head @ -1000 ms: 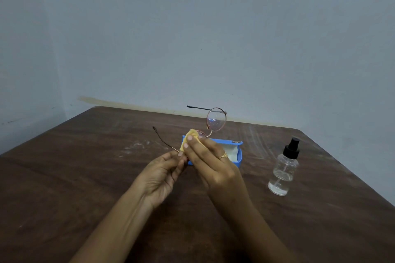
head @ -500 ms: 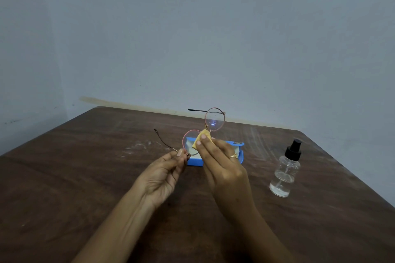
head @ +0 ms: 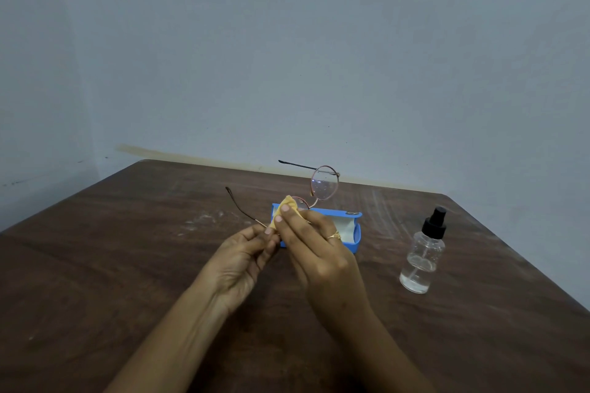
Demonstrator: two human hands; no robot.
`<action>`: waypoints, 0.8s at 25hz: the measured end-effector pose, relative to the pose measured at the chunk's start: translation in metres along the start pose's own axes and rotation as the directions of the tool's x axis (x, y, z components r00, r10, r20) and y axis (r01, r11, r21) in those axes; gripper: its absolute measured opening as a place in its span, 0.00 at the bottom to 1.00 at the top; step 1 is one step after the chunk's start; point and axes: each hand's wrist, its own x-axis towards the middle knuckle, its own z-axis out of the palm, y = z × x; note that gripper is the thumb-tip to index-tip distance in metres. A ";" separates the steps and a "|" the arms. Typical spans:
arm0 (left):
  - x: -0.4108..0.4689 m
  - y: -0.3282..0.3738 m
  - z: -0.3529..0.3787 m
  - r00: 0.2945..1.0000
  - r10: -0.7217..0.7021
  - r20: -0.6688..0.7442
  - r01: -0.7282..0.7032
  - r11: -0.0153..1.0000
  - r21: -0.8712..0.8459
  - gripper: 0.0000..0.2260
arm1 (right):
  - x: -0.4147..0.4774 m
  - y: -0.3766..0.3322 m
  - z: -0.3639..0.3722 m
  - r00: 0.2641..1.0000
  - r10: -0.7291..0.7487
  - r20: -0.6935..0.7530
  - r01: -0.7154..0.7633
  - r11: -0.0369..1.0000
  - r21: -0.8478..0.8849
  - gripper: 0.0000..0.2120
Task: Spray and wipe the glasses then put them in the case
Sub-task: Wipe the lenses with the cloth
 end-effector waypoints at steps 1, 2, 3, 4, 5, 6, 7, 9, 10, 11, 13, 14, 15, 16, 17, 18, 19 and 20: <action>-0.001 0.000 0.001 1.000 0.004 0.001 -0.004 1.000 0.009 0.09 | 0.001 0.001 0.000 1.000 0.010 -0.009 -0.010 1.000 -0.005 0.13; -0.001 -0.001 0.002 1.000 0.004 -0.001 -0.004 1.000 0.011 0.09 | 0.001 0.002 -0.001 1.000 0.022 -0.020 -0.022 1.000 -0.015 0.13; -0.001 -0.001 0.003 1.000 0.001 -0.006 -0.001 1.000 0.004 0.09 | 0.001 0.004 0.000 0.999 0.036 -0.030 -0.037 0.999 -0.028 0.13; -0.001 -0.001 0.003 1.000 -0.002 -0.017 0.002 1.000 -0.007 0.09 | 0.000 0.006 0.000 0.998 0.052 -0.037 -0.054 0.998 -0.037 0.14; -0.001 -0.001 0.003 1.000 -0.003 -0.029 0.003 1.000 -0.021 0.09 | 0.000 0.008 0.001 0.997 0.069 -0.039 -0.071 0.997 -0.041 0.14; 0.000 0.000 0.002 0.999 -0.003 -0.039 0.002 0.999 -0.037 0.09 | -0.001 0.009 0.001 0.996 0.086 -0.037 -0.088 0.995 -0.043 0.14; 0.000 0.001 0.001 0.999 -0.003 -0.045 0.001 0.998 -0.056 0.09 | -0.003 0.010 0.002 0.995 0.099 -0.034 -0.101 0.994 -0.046 0.14; 0.002 0.003 -0.001 0.999 -0.005 -0.054 0.000 0.995 -0.095 0.09 | -0.005 0.011 0.004 0.995 0.102 -0.021 -0.103 0.993 -0.051 0.14; 0.003 0.003 -0.003 0.998 -0.004 -0.059 -0.002 0.994 -0.109 0.09 | -0.006 0.010 0.004 0.996 0.091 -0.010 -0.092 0.994 -0.053 0.14; 0.004 0.004 -0.004 0.998 -0.001 -0.063 -0.006 0.993 -0.117 0.09 | -0.006 0.009 0.005 0.997 0.078 0.001 -0.078 0.996 -0.053 0.14; 0.005 0.004 -0.005 0.998 0.007 -0.066 -0.014 0.993 -0.118 0.10 | -0.006 0.006 0.004 0.998 0.061 0.014 -0.061 0.997 -0.046 0.13; 0.006 0.004 -0.005 0.998 0.011 -0.064 -0.018 0.993 -0.112 0.09 | -0.006 0.004 0.004 0.998 0.056 0.018 -0.055 0.998 -0.040 0.13; 0.005 0.004 -0.005 0.998 0.018 -0.061 -0.024 0.995 -0.101 0.09 | -0.006 0.003 0.003 0.999 0.049 0.020 -0.048 0.998 -0.030 0.13; 0.005 0.004 -0.004 0.998 0.025 -0.057 -0.030 0.996 -0.087 0.09 | -0.006 0.002 0.003 0.999 0.041 0.022 -0.041 0.999 -0.016 0.13; 0.004 0.004 -0.003 0.998 0.032 -0.050 -0.035 0.997 -0.070 0.08 | -0.006 0.001 0.003 0.999 0.034 0.023 -0.034 0.999 -0.001 0.13; 0.003 0.003 -0.002 0.999 0.034 -0.042 -0.037 0.998 -0.054 0.08 | -0.006 0.001 0.003 0.999 0.028 0.022 -0.028 1.000 0.011 0.13; 0.002 0.003 -0.002 0.999 0.034 -0.035 -0.035 0.999 -0.037 0.08 | -0.006 0.001 0.002 1.000 0.021 0.021 -0.021 1.000 0.016 0.13; 0.001 0.002 -0.001 0.999 0.033 -0.028 -0.034 0.999 -0.018 0.08 | -0.005 0.001 0.002 1.000 0.012 0.018 -0.013 1.000 0.016 0.12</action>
